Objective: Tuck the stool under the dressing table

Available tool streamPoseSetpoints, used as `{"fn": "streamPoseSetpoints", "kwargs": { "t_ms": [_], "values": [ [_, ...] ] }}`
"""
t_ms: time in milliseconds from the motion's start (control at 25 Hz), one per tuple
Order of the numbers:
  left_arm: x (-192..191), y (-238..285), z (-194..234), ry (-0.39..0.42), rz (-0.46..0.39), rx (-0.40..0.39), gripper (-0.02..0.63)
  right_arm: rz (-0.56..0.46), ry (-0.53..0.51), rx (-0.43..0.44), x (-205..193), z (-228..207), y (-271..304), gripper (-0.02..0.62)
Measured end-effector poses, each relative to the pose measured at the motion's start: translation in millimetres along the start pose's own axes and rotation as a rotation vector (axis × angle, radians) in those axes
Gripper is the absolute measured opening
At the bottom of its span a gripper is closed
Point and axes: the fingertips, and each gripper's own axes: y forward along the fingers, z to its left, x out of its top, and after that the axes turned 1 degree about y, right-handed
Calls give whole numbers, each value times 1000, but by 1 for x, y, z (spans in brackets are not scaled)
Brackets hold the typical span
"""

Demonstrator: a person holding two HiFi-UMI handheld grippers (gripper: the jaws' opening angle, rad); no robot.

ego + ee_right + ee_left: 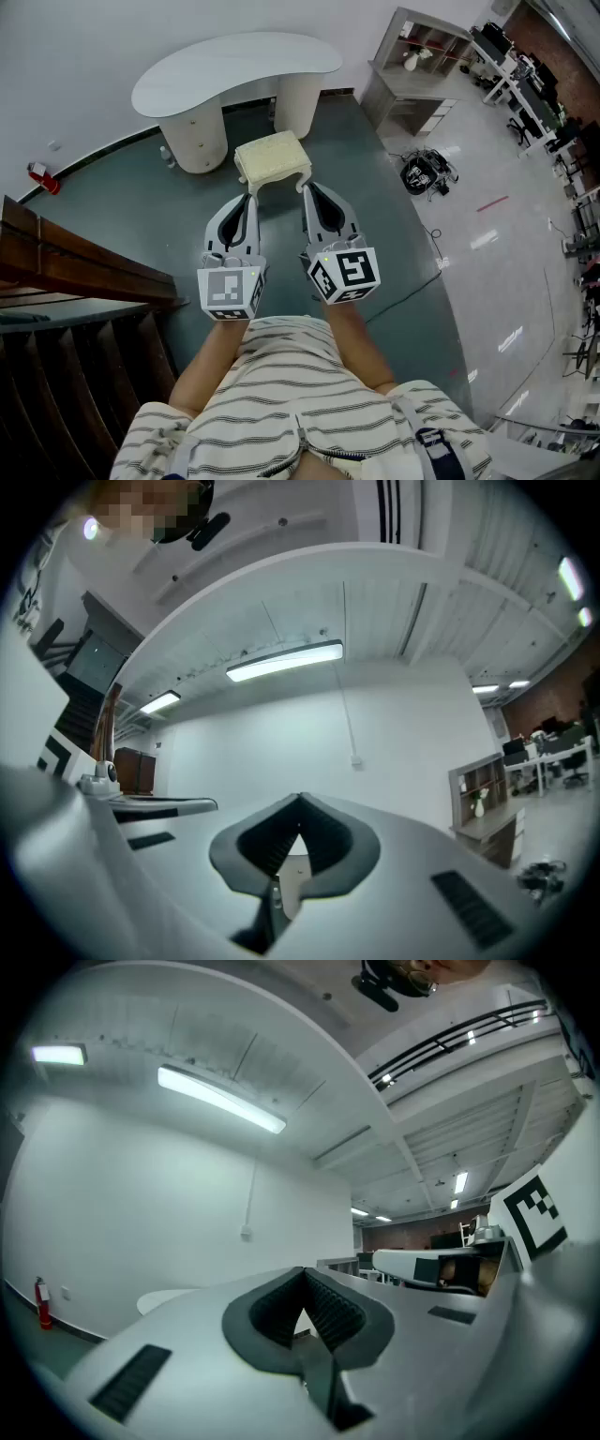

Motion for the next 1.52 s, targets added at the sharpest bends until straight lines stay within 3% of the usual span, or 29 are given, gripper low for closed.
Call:
{"fn": "streamPoseSetpoints", "kwargs": {
  "t_ms": [400, 840, 1120, 1520],
  "values": [
    [-4, 5, -20, 16, 10, -5, 6, 11, 5, -17, -1, -19, -13, 12],
    [-17, 14, -51, 8, 31, 45, 6, 43, 26, 13, -9, -56, -34, 12],
    [-20, 22, -73, 58, 24, 90, 6, 34, 36, 15, -3, -87, -43, 12],
    [-38, 34, -55, 99, 59, 167, 6, 63, 84, 29, -23, -108, -19, 12]
  ]
}}
